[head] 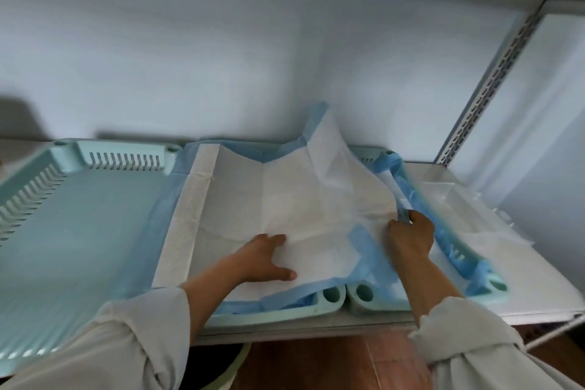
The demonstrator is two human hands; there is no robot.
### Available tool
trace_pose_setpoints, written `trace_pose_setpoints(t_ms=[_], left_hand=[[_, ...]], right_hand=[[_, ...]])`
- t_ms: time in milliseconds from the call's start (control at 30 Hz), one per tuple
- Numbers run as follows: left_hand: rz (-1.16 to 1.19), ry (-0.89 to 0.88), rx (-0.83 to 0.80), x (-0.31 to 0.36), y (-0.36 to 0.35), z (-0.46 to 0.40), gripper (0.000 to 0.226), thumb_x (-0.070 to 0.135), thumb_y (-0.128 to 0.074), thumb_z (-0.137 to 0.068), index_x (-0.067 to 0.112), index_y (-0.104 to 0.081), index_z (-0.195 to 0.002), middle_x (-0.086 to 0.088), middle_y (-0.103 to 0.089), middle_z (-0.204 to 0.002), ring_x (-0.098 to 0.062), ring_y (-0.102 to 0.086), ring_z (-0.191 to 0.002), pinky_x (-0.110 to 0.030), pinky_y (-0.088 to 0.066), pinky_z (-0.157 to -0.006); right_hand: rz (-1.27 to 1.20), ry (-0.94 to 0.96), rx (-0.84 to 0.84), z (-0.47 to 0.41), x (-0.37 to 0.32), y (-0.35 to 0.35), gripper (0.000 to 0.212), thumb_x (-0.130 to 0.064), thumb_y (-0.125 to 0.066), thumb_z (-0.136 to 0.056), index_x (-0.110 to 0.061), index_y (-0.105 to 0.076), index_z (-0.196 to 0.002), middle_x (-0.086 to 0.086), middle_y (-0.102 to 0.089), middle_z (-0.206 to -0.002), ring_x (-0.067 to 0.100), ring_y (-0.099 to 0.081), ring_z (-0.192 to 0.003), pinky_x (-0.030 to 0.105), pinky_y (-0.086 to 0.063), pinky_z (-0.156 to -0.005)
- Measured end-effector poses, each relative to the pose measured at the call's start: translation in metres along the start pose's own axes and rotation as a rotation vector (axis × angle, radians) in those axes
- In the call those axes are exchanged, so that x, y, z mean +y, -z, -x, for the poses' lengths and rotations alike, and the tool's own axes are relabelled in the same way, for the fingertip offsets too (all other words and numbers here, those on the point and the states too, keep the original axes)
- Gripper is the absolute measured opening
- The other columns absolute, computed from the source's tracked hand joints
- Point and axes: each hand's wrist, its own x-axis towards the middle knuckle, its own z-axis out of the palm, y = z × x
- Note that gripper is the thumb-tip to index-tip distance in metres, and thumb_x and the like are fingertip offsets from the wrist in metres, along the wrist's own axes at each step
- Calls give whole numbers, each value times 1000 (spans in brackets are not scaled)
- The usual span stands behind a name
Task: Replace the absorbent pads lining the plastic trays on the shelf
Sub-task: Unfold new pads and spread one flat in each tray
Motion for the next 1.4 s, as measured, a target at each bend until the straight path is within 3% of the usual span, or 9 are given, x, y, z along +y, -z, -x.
trace_pose_setpoints(t_ms=[300, 567, 667, 767, 900, 1033, 1167, 1267, 1400], left_hand=[[129, -203, 128, 63, 11, -8, 58, 33, -61, -90, 16, -40, -141, -7, -44, -145, -24, -44, -130, -33, -36, -106], [244, -22, 147, 62, -4, -24, 41, 20, -67, -85, 13, -53, -123, -10, -59, -122, -26, -58, -109, -37, -51, -94], [278, 10, 210, 57, 0, -18, 16, 25, -63, -88, 14, -63, -100, -3, -68, -91, -14, -65, -76, -29, -56, -68], [433, 104, 55, 64, 18, 6, 37, 40, -45, -97, 11, -64, -85, 0, -68, -67, -7, -61, -52, -17, -41, -47], [608, 292, -432, 70, 36, 32, 80, 64, -12, -93, 4, -65, -90, -11, -75, -90, -20, -72, -91, -23, -54, -65], [849, 364, -546, 63, 29, 41, 101, 75, -3, -84, -2, -60, -116, -17, -69, -108, -30, -59, -118, -33, -54, -85], [1453, 286, -352, 73, 15, 49, 89, 75, -28, -84, 6, -34, -141, -22, -52, -135, -34, -53, -122, -44, -50, -90], [1848, 162, 62, 74, 31, 35, 56, 53, -44, -93, 10, -52, -128, -9, -53, -133, -26, -60, -99, -39, -48, -83], [1749, 195, 464, 47, 62, 29, 43, 24, -63, -88, 10, -54, -128, -12, -61, -126, -29, -62, -99, -39, -57, -72]], right_hand=[[-85, -220, -328, 12, 11, -12, 40, 0, -51, -89, 4, -48, -129, 19, -56, -104, 26, -52, -76, 28, -45, -67], [-281, -274, -458, 14, 3, -16, 31, -1, -53, -92, 5, -53, -122, 17, -57, -107, 31, -52, -97, 45, -43, -98], [-410, -308, -492, 14, 0, -15, 32, -4, -55, -91, 2, -53, -123, 18, -59, -114, 33, -55, -104, 48, -44, -101], [-563, -322, -523, 12, -4, -17, 31, -5, -54, -92, 1, -54, -123, 21, -61, -119, 37, -57, -112, 52, -44, -102], [-672, -332, -594, 28, -21, -22, 27, -7, -54, -92, 1, -55, -118, 22, -61, -119, 37, -58, -107, 49, -47, -98], [-796, -372, -675, 43, -39, -23, 20, -8, -55, -91, -2, -57, -110, 23, -60, -115, 35, -58, -107, 52, -44, -102], [-879, -352, -683, 51, -46, -18, 28, -4, -55, -90, 4, -58, -116, 22, -63, -111, 35, -58, -110, 49, -42, -105], [-891, -319, -696, 65, -48, -8, 13, -1, -51, -92, 2, -63, -96, 19, -64, -103, 31, -59, -101, 44, -45, -101], [-772, -366, -719, 89, -35, 6, 12, 3, -51, -90, 3, -61, -97, 15, -64, -87, 24, -60, -76, 32, -54, -63]])
